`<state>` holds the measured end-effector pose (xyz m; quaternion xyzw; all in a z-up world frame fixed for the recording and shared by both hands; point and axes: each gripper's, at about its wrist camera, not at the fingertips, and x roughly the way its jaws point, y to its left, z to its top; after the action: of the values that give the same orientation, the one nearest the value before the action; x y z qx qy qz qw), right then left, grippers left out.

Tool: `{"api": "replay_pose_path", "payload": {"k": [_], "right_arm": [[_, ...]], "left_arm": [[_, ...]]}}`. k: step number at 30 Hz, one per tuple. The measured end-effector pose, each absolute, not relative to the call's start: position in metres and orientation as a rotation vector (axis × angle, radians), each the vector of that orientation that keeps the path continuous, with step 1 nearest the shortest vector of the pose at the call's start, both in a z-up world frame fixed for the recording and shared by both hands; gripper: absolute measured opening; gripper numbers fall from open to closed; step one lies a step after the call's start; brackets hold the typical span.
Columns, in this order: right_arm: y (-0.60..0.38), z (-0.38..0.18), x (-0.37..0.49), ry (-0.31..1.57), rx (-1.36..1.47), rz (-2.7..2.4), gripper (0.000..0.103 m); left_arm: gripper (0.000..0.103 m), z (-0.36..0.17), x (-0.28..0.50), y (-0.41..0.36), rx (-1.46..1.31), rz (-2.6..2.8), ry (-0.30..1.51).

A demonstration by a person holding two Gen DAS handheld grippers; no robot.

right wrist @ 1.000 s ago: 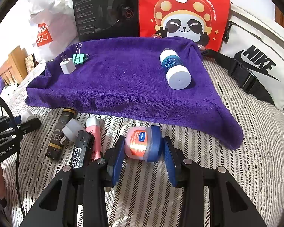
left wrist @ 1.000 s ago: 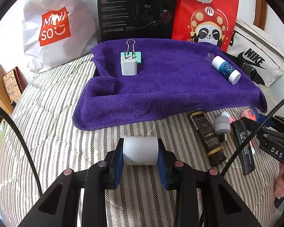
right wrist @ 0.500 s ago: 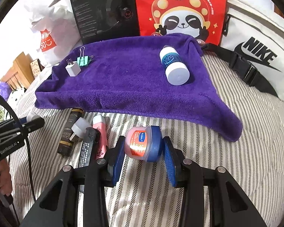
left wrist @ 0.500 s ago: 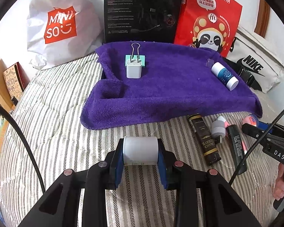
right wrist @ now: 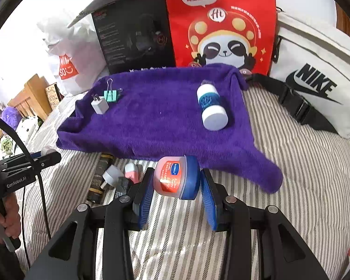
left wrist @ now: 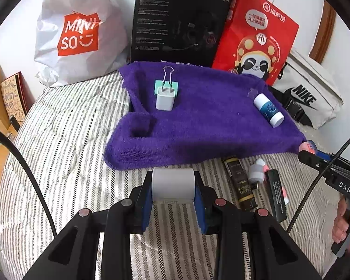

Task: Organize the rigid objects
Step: 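Grasp the Vaseline tin with right gripper while left gripper carries the tape roll, then set the tape roll by the charger with left gripper while right gripper lowers the tin onto the towel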

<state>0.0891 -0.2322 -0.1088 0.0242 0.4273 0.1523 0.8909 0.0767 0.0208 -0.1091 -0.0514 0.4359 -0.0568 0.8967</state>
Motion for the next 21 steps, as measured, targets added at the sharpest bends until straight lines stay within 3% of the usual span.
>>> {"api": "replay_pose_path", "payload": {"k": [21], "right_arm": [[-0.211, -0.072, 0.177, 0.821, 0.003, 0.357, 0.039]], "left_arm": [[0.030, -0.097, 0.141, 0.041, -0.175, -0.145, 0.890]]}}
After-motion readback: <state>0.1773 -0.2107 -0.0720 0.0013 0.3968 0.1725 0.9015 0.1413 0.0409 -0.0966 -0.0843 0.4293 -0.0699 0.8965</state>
